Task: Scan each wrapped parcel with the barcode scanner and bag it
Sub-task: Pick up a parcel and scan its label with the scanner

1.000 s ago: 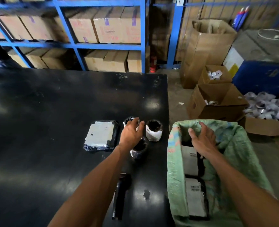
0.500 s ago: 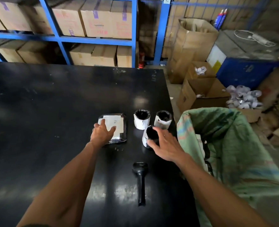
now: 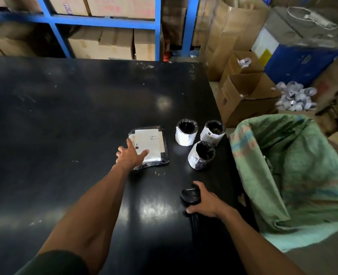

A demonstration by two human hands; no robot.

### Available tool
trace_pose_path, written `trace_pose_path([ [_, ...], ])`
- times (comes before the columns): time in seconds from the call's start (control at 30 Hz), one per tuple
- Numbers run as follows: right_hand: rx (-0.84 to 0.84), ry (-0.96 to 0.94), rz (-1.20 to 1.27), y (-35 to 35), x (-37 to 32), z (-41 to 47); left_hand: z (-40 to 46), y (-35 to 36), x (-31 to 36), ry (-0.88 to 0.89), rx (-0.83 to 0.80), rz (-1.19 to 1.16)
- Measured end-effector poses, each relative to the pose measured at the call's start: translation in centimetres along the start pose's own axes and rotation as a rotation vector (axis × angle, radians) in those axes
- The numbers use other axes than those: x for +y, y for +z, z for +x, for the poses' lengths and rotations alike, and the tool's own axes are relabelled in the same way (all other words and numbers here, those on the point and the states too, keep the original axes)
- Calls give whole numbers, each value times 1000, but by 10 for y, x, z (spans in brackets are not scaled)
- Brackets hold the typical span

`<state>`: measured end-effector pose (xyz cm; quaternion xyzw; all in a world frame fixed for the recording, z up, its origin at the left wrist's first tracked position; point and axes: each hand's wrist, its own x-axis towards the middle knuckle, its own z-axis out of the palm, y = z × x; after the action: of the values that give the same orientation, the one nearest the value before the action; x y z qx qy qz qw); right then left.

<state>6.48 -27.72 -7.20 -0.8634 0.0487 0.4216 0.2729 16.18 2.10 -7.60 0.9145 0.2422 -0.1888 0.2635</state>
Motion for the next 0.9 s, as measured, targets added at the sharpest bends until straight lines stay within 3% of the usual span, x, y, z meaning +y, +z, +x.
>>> trace_pose_path([
  [0.2,64,-69,229,-11,4,15,35,-3,13,-1,-117,-174],
  [0.37,-41,-53,608,-38,-29,22,52,-16,15,25,-200,-293],
  [0.53,-25,-78,735,-51,-70,32,44,-13,17,51,-128,-337],
  [0.73,192,-268,803,-54,-104,30,11,4,-1,87,51,-510],
  [0.9,373,-346,706,-51,-121,12,-26,5,0,155,150,-509],
])
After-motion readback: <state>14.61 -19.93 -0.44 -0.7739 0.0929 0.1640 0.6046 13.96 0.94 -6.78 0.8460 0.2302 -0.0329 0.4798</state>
